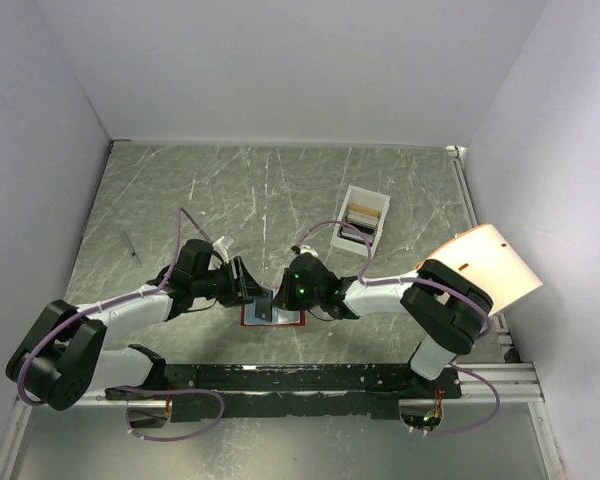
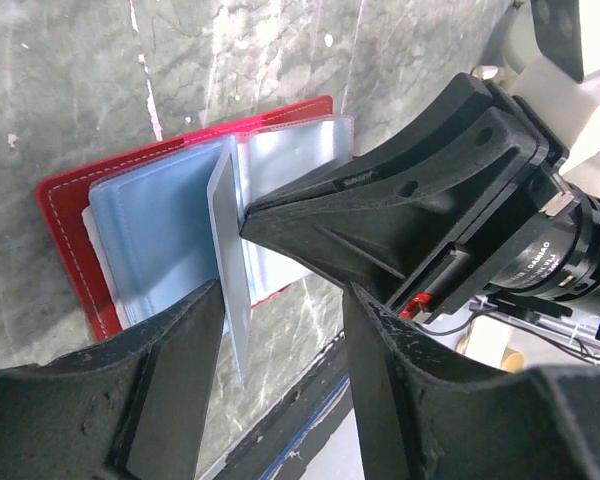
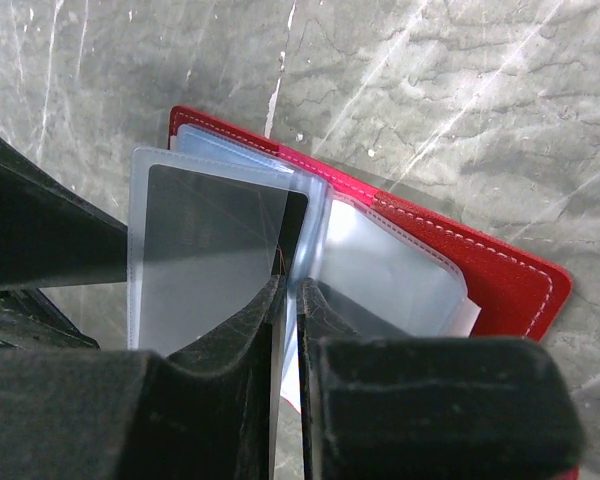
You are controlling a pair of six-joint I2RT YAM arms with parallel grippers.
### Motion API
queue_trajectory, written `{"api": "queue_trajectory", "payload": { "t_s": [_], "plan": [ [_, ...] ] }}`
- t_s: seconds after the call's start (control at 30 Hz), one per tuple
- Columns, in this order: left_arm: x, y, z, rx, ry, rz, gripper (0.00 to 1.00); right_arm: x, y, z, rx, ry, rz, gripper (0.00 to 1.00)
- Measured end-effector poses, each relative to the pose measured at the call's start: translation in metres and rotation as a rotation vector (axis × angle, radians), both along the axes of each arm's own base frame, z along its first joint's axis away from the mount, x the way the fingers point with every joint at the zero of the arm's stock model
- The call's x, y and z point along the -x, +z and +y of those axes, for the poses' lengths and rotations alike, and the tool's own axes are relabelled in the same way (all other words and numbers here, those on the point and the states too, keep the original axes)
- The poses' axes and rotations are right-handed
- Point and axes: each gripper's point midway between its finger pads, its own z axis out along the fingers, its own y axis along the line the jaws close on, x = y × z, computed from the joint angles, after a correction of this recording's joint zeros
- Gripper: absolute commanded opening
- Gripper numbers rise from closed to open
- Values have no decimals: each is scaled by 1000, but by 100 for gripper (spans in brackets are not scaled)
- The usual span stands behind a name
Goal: Put the credit cards into the card holder
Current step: Insert the credit card into the card holder.
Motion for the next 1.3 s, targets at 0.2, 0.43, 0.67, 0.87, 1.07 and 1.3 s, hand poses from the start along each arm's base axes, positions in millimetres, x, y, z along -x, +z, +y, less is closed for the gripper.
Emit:
{"api": "queue_trajectory", "payload": {
  "t_s": [0.2, 0.43, 0.67, 0.87, 1.07, 1.3],
  "plan": [
    [0, 6, -2, 19, 5, -4, 62, 1, 5, -10, 46, 22, -34, 14],
    [-1, 12, -6, 45, 6, -11, 63, -4, 20, -29, 109, -5, -98, 14],
    [6, 17, -16, 63, -25, -21, 63, -5, 20, -55, 186, -62, -123, 15],
    [12, 16, -23, 66, -52, -11, 63, -13, 37, -74, 229, -112, -188, 16],
    [12, 24, -37, 77, -87, -24, 64, -22, 59, -92, 262, -172, -256, 15],
    [16, 14, -48, 74, -114, 1, 65, -40, 97, -116, 272, -262, -342, 17]
  ]
}}
